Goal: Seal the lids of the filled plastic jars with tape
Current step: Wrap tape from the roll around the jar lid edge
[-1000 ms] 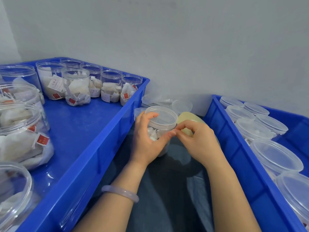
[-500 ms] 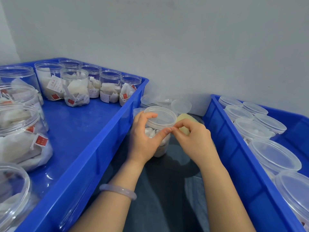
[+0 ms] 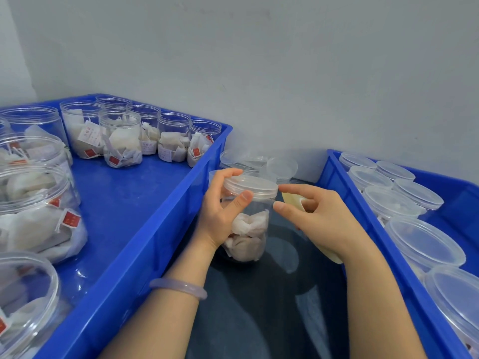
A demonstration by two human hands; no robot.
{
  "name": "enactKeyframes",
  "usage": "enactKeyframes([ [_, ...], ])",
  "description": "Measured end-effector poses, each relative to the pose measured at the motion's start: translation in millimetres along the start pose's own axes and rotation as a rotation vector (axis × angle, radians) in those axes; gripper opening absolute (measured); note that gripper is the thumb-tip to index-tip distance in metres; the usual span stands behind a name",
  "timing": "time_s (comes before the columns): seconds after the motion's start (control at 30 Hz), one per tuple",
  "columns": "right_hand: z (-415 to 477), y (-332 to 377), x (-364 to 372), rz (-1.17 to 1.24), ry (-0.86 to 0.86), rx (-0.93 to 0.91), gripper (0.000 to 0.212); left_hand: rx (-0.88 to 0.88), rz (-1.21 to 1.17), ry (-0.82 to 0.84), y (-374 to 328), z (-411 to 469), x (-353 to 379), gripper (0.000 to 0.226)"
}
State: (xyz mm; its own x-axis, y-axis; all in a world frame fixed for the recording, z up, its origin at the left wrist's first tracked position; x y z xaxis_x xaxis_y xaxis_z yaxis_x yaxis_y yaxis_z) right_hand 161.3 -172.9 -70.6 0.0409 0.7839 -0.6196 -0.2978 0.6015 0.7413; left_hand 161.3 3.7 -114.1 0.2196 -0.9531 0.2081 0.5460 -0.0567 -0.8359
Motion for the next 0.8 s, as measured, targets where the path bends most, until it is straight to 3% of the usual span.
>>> enactKeyframes([
  [0.23, 1, -9, -1, 0.025, -0.023, 0.083, 0.038, -0.058, -0.043, 0.033, 2, -1, 3, 0.046],
  [0.37, 1, -9, 1, 0.041, -0.048, 0.096, 0.041, -0.114, -0.075, 0.063, 1, -1, 4, 0.035],
  [0.57, 1, -8, 7, 0.047, -0.023, 0.120, 0.047, -0.205, -0.019, 0.244, -1, 3, 9, 0.043],
  [0.67, 0, -4, 9, -0.002, -0.030, 0.114, 0.061, -0.231, 0.119, 0.163, 0, 6, 10, 0.059],
  [0.8, -2, 0, 10, 0.002, 0.013, 0.142, 0.068, -0.201, 0.074, 0.091, -1, 5, 11, 0.055],
])
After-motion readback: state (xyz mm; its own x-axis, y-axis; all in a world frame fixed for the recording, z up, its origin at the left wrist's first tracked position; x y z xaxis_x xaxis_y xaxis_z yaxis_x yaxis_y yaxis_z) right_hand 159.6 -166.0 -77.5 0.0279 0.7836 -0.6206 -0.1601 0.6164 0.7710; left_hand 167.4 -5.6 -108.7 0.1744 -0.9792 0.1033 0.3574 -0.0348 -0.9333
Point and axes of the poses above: each hand's wrist, its own z-axis towards the middle knuckle, its own x-axis out of the palm, y = z × x, the point moved 6 cm from there along z, towards the middle knuckle, and after that the axes turned 6 degrees about -y, right-handed, at the moved point
